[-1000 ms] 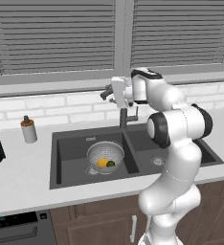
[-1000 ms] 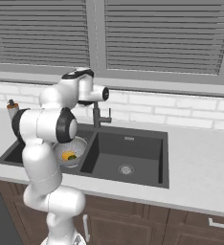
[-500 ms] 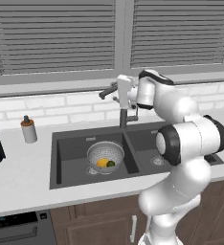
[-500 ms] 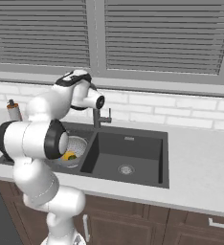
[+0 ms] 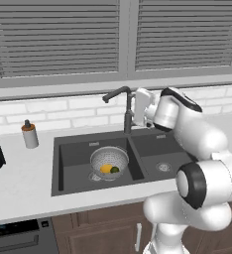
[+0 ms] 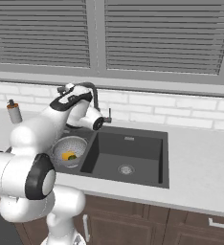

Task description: Put the colander in the sink, put the mango, mango in the colander, and turn on the sink faucet and pour water over the colander.

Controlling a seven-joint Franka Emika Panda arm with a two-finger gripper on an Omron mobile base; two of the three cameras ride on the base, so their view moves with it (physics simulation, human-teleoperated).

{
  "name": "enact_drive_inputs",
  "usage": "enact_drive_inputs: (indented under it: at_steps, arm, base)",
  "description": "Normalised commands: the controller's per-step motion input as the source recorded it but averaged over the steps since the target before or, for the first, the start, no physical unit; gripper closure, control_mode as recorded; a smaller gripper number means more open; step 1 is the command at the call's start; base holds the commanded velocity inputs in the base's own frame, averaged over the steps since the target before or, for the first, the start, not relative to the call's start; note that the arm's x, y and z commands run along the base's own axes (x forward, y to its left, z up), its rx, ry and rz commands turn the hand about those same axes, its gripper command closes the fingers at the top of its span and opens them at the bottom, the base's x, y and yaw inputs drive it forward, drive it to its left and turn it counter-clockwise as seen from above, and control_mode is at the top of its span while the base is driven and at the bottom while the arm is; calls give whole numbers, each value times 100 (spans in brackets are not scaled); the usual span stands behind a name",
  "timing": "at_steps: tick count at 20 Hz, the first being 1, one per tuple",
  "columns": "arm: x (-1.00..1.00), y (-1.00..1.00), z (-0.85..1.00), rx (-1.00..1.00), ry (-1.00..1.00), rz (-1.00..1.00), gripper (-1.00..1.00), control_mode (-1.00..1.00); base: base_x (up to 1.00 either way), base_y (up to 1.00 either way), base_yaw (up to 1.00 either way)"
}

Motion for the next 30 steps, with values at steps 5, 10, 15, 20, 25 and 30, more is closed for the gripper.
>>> enact_drive_inputs:
  at_steps: [5, 10, 15, 20, 25, 30]
  arm:
    - [-5, -93, 6, 12, 40, -1, -100, -100]
    - [2, -91, -2, 47, 39, 0, -100, -100]
    - [1, -56, -55, 59, 2, -1, -100, -100]
    - [7, -13, -34, 58, 20, -9, -100, -100]
    - [3, -11, -7, 53, 26, -10, -100, -100]
    - [28, -15, 0, 33, 30, -2, -100, -100]
  base:
    - [0, 0, 0]
    - [0, 0, 0]
    - [0, 0, 0]
    - [0, 0, 0]
    - [0, 0, 0]
    - [0, 0, 0]
